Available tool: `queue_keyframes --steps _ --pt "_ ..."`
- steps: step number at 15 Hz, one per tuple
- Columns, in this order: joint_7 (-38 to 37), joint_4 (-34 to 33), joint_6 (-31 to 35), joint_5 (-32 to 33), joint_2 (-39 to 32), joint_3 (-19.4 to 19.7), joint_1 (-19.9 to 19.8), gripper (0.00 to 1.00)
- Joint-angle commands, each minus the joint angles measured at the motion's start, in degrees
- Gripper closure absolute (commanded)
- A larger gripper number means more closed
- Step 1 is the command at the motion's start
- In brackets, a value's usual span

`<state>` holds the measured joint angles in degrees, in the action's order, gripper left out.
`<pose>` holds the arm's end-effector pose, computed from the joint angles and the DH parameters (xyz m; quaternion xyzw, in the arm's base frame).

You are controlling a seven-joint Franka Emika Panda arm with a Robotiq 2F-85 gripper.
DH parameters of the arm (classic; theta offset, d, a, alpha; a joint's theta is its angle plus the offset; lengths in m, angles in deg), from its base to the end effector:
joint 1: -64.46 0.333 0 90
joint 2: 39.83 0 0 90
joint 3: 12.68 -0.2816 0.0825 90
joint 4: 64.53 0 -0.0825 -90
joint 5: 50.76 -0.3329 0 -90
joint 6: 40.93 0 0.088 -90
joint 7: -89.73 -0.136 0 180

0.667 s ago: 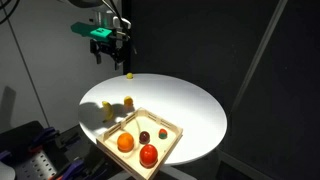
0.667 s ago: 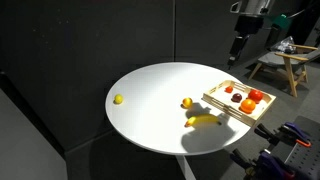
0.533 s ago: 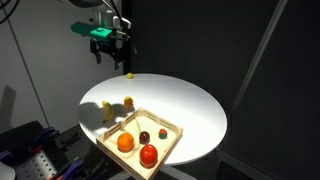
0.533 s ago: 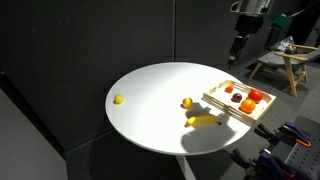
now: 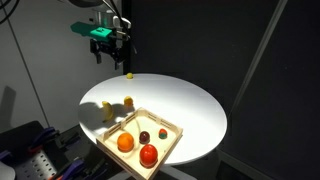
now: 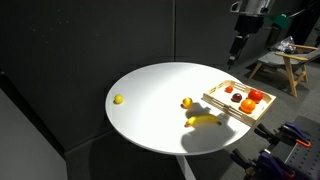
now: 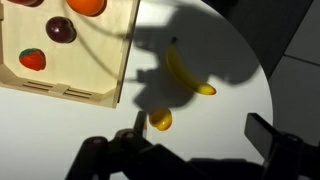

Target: Pick up the orange on the left side in the crate and put it on the table outside the crate

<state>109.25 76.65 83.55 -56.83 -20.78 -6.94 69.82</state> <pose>0.4056 0.0044 0.3865 -0.9882 -0.1395 -0.0292 0.0564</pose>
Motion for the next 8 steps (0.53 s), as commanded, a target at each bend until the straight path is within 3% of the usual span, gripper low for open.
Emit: queue_keyframes --steps 1,8 --pt "0.2 -0.1 -0.1 -0.3 0.0 -0.8 -0.8 0.0" --pt "-0.3 -0.7 0.3 0.4 -0.7 -1.1 -1.2 0.0"
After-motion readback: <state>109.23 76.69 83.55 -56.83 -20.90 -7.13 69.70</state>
